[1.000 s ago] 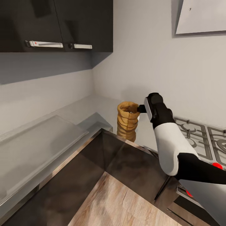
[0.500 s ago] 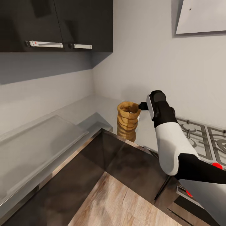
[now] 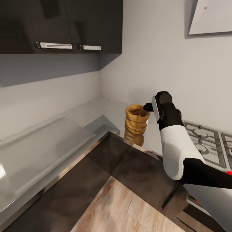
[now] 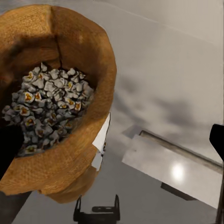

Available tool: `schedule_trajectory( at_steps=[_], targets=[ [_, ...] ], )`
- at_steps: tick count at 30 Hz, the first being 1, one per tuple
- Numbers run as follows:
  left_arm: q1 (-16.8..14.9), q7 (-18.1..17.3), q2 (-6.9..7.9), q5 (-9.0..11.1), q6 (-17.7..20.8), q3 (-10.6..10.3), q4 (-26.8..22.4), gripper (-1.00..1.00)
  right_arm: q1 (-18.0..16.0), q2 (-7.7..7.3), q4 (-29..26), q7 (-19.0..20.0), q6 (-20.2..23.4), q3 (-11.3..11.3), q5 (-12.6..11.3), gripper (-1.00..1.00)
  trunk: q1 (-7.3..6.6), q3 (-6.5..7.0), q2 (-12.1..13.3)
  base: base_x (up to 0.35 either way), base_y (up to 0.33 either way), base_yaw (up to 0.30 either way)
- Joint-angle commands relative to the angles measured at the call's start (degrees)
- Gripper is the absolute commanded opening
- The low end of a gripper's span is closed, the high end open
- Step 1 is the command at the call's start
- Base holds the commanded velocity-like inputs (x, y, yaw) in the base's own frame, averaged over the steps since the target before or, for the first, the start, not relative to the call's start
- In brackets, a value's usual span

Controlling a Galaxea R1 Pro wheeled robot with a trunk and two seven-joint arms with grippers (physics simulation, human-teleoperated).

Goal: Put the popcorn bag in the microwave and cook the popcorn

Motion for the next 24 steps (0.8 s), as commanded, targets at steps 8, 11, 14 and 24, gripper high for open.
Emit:
schedule_trajectory(
  at_steps=[8, 11, 14, 24],
  targets=[
    [0.01, 0.01, -0.01, 0.27, -0.1, 0.09, -0.05, 1.0, -0.04, 0.06, -0.11, -1.15, 0.18, 0.11, 0.76, 1.0, 0.0, -0.05, -0.03, 0.0, 0.0, 0.05],
    [0.01, 0.01, -0.01, 0.34, -0.1, 0.09, -0.05, 1.0, -0.04, 0.06, -0.09, -4.92, 0.18, 0.32, 0.87, 1.0, 0.0, -0.05, -0.03, 0.0, 0.0, 0.001],
    [0.01, 0.07, -0.01, 0.34, -0.1, 0.09, -0.06, 1.0, -0.04, 0.06, -0.01, -5.29, 0.18, 0.26, 0.69, 1.0, 0.0, -0.05, -0.03, 0.0, 0.0, 0.0],
    [0.01, 0.1, -0.01, 0.34, -0.1, 0.09, -0.05, 1.0, -0.04, 0.06, 0.66, -5.25, 0.18, 0.17, 0.22, 1.0, 0.0, -0.05, -0.03, 0.076, 0.0, 0.0]
  ],
)
